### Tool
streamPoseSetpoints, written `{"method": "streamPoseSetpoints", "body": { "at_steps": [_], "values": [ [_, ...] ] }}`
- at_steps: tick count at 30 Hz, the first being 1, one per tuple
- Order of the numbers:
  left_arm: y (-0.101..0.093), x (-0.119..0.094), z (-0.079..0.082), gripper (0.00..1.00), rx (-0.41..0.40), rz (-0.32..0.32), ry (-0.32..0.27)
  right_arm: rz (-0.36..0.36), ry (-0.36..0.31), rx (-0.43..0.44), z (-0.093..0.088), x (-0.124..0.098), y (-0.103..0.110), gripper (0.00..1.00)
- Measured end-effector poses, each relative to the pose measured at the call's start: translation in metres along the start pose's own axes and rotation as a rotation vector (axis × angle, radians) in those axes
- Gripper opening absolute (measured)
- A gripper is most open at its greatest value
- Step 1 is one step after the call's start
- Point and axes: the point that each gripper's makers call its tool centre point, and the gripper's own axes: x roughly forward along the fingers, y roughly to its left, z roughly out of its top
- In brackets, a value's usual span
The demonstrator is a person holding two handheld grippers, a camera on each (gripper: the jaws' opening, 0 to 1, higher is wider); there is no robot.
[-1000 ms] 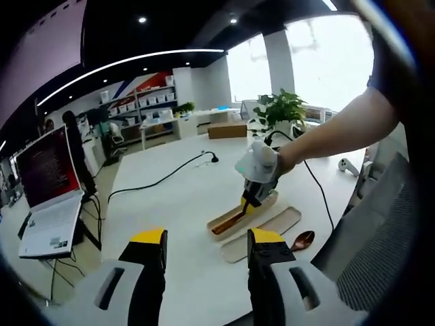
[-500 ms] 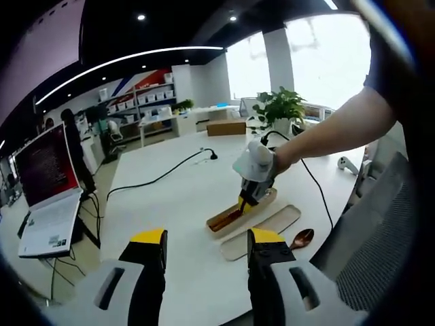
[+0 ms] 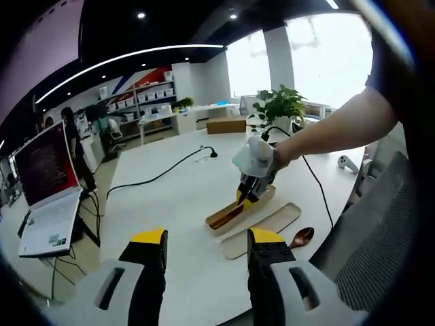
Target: Arrange the utensils inside the cutlery case until each visible utensil rests in its matching compartment.
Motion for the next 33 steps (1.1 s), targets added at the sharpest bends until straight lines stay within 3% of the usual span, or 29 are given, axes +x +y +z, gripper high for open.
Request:
{"method": "streamPoseSetpoints", "body": {
  "at_steps": [6,16,26,29,33],
  "values": [
    [-0.001,0.000,0.001,0.48,0.003,-0.004,-0.005,-0.057,-0.033,0.037,0.003,-0.017,-0.007,0.11],
    [-0.003,-0.001,0.004,0.48,0.021,-0.009,-0.019,-0.130,-0.026,0.094,-0.013,-0.036,-0.008,0.14],
    [-0.002,-0.003,0.007,0.48,0.037,-0.002,-0.036,-0.146,-0.027,0.110,-0.016,-0.048,0.004,0.15],
    [-0.002,-0.004,0.008,0.48,0.041,0.003,-0.042,-0.135,-0.087,0.165,-0.007,-0.055,0.008,0.16],
    [-0.001,-0.005,0.009,0.48,0.046,0.009,-0.049,-0.157,-0.080,0.154,-0.007,-0.063,0.009,0.17]
  ]
}}
